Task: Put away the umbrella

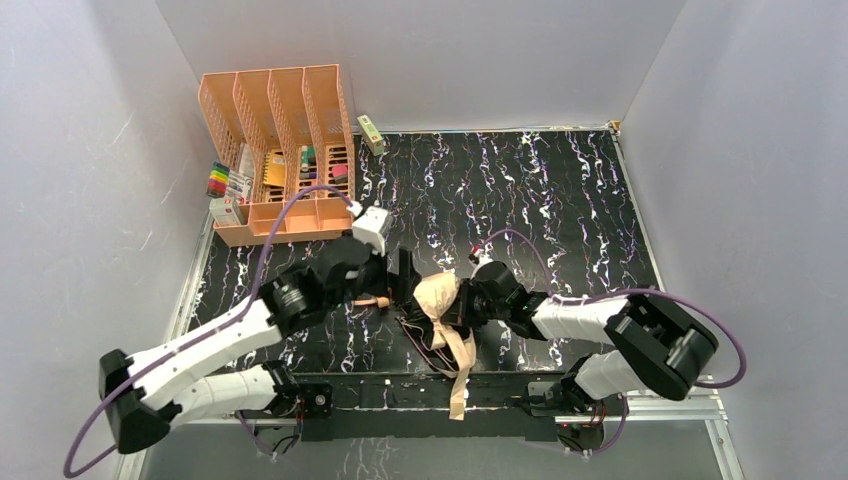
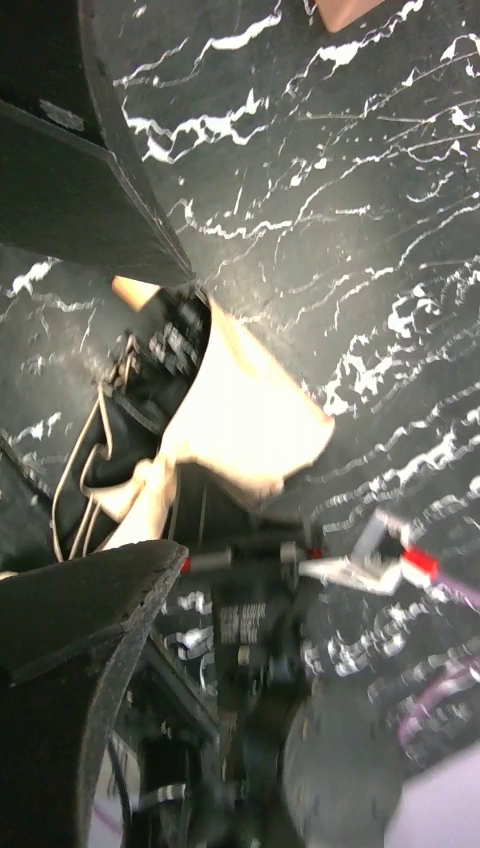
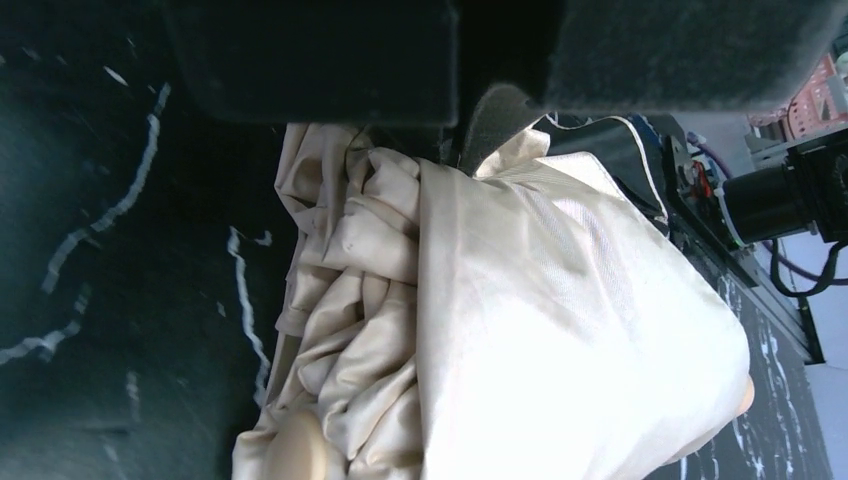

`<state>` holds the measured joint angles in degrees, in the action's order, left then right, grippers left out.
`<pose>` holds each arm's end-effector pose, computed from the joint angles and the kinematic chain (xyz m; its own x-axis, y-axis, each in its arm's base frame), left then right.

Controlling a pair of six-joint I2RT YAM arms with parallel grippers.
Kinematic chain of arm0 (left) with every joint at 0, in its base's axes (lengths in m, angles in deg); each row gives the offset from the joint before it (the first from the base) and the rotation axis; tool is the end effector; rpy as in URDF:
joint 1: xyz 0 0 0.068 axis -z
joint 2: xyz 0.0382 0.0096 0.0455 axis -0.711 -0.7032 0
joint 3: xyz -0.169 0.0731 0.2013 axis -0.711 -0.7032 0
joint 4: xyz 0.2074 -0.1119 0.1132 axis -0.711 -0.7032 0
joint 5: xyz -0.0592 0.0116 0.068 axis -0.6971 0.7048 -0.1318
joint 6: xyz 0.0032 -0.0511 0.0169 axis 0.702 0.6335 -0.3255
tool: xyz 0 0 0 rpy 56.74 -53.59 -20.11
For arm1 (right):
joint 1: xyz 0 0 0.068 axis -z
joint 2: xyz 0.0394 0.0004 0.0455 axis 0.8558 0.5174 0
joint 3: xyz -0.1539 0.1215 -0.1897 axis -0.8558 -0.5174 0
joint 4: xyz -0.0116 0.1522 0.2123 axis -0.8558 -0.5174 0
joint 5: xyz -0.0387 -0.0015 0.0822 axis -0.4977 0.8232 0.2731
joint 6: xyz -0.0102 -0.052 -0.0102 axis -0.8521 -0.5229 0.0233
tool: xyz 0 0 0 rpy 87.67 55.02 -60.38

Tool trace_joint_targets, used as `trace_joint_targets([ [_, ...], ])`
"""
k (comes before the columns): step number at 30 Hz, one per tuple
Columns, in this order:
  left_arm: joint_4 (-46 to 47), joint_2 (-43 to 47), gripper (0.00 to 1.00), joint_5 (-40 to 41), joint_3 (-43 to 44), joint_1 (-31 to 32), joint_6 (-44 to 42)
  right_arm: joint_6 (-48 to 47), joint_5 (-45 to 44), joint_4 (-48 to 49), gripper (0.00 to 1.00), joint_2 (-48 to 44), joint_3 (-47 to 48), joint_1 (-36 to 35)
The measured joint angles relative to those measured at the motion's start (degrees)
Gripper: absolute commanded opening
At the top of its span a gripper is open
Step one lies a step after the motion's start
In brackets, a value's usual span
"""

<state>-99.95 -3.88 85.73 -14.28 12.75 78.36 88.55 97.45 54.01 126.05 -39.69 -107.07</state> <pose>0.1211 -0.1770 0.3252 -0.4894 -0.0735 -0.8689 0.5243 0.7715 -0.3605 0.1595 0.1868 0.1348 -0.8853 0.1345 -0.4451 -0.2244 0.7148 0.6624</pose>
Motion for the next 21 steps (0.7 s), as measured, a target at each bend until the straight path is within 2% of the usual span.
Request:
trace_joint_targets([
  [2,-0.5,-4.0,0.98,-2.9,1.5,-3.8,-3.3,0.0,-0.9,-1.3,0.03,-2.2,-1.3,0.2],
  [8,-0.2,-20.3,0.98,-14.0,4.4,-7.7,-14.9,-0.1,-2.1,-3.8,0.05,-6.7,-3.7,0.2],
  [16,-0.1,-31.6,0.98,-29.4,9.7,-13.9,-26.4,-1.2,-1.9,-5.8,0.09,-9.6,-4.9,0.3],
  [21,0.3,-37.5,0.98,-37.8,13.6,-15.4,-31.3,-1.8,-1.3,-5.7,0.1,-9.5,-4.9,0.4],
])
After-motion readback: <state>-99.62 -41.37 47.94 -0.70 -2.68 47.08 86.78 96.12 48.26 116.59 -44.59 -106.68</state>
